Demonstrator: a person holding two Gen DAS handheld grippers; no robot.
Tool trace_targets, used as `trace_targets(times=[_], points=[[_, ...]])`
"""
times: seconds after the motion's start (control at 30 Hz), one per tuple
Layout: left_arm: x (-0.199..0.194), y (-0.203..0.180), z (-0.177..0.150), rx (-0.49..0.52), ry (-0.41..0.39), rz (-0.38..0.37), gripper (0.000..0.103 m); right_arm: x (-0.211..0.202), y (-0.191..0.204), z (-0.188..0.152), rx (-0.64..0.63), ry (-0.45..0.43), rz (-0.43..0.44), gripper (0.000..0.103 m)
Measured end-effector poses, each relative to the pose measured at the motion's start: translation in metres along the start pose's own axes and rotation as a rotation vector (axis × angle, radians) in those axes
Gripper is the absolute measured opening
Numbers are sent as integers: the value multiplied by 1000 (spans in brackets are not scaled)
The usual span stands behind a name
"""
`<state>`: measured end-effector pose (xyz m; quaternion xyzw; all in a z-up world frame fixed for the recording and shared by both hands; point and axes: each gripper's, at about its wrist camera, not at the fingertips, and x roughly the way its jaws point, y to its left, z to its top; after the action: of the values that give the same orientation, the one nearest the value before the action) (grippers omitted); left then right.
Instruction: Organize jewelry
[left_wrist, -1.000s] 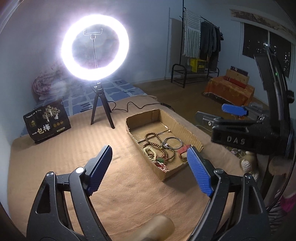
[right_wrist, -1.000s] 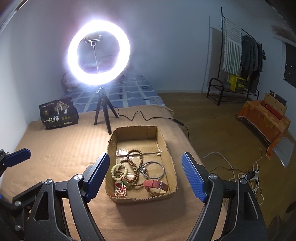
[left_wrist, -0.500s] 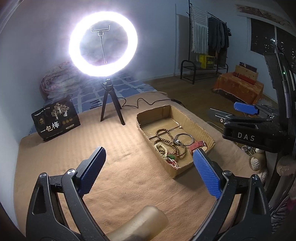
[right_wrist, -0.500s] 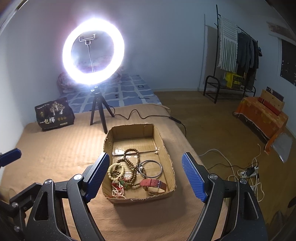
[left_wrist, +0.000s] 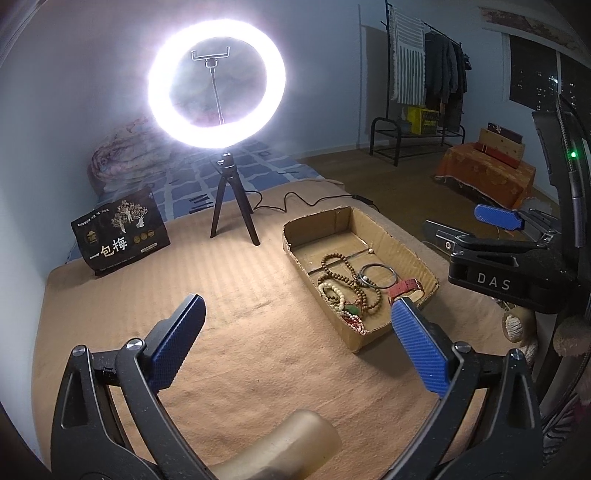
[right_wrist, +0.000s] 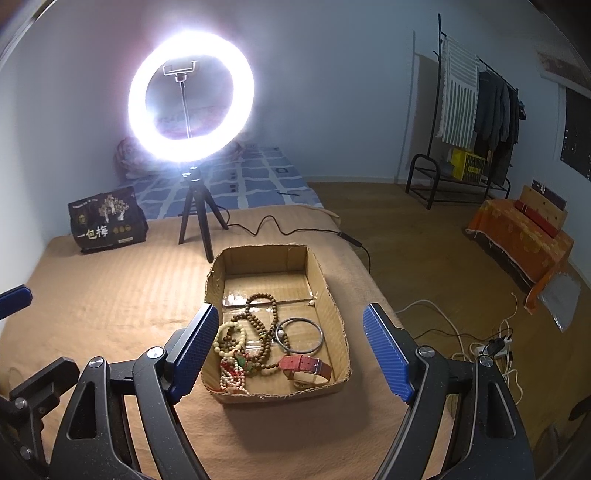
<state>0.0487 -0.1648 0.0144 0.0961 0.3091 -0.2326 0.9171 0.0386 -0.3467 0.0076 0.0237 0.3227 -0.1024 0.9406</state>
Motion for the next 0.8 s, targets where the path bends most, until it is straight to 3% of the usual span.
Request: trace_targets(times=[0.8], points=[[1,1,0,-4,4,-3,102,2,0,-1,-4,9,-1,81]])
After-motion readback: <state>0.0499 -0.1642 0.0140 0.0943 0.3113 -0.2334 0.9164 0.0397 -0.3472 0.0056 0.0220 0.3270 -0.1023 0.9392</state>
